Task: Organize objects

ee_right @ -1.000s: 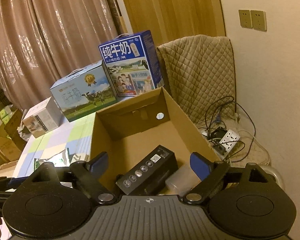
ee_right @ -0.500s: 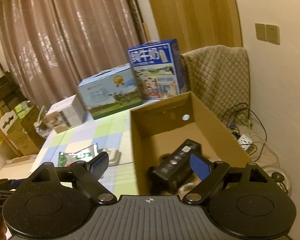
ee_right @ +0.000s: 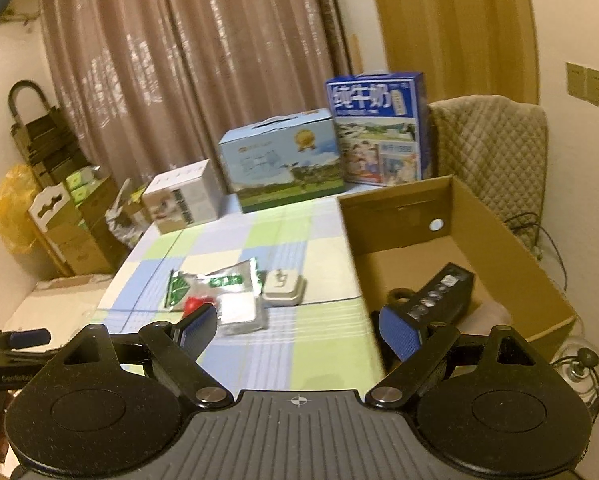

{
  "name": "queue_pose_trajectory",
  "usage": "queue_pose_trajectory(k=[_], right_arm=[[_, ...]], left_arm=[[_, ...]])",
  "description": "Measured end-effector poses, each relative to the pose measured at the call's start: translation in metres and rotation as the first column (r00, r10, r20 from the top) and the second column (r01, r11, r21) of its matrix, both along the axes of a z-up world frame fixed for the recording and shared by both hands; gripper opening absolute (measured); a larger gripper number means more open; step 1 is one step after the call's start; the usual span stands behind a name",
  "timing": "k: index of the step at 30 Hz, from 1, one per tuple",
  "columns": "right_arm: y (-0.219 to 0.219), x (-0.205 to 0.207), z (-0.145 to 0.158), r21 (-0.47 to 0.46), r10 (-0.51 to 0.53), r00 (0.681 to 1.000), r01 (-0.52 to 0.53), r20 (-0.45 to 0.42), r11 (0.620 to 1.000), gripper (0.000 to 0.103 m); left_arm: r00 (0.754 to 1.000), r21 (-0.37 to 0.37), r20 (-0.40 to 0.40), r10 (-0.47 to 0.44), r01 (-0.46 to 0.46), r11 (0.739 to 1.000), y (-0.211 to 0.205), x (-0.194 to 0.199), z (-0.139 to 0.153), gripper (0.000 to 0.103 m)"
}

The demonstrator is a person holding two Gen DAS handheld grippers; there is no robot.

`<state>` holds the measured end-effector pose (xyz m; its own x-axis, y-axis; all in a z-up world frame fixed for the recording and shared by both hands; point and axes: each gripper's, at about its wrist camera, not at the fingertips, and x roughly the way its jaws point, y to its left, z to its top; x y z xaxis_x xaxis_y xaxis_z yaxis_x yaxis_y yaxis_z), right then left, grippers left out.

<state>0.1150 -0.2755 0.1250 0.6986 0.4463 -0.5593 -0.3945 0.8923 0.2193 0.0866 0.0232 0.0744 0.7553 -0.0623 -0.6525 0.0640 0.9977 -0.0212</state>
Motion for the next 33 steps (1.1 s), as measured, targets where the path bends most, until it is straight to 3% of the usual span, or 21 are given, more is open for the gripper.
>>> queue_pose_trajectory(k=[8,18,33], right_arm=[[0.027,-0.002,-0.01,-0.033,0.049,0.999,-0.049,-0.004,0.998,0.085],[0.059,0.007,-0.026,-0.067,0.101,0.995,-0.102,-0.016,0.992,0.085],[0.111,0.062,-0.091,-0.133,0.157,0.985,-0.165,-0.067,0.977,0.085]], left_arm=[[0.999,0.005,-0.01,0.042,-0.042,0.999,0.019,0.0,-0.008,0.102],[0.997,0.005,-0.037,0.063,-0.063,0.998,0.028,0.012,-0.025,0.102],[0.993,0.02,-0.075,0.086,-0.085,0.996,0.048,0.083,-0.076,0.102]])
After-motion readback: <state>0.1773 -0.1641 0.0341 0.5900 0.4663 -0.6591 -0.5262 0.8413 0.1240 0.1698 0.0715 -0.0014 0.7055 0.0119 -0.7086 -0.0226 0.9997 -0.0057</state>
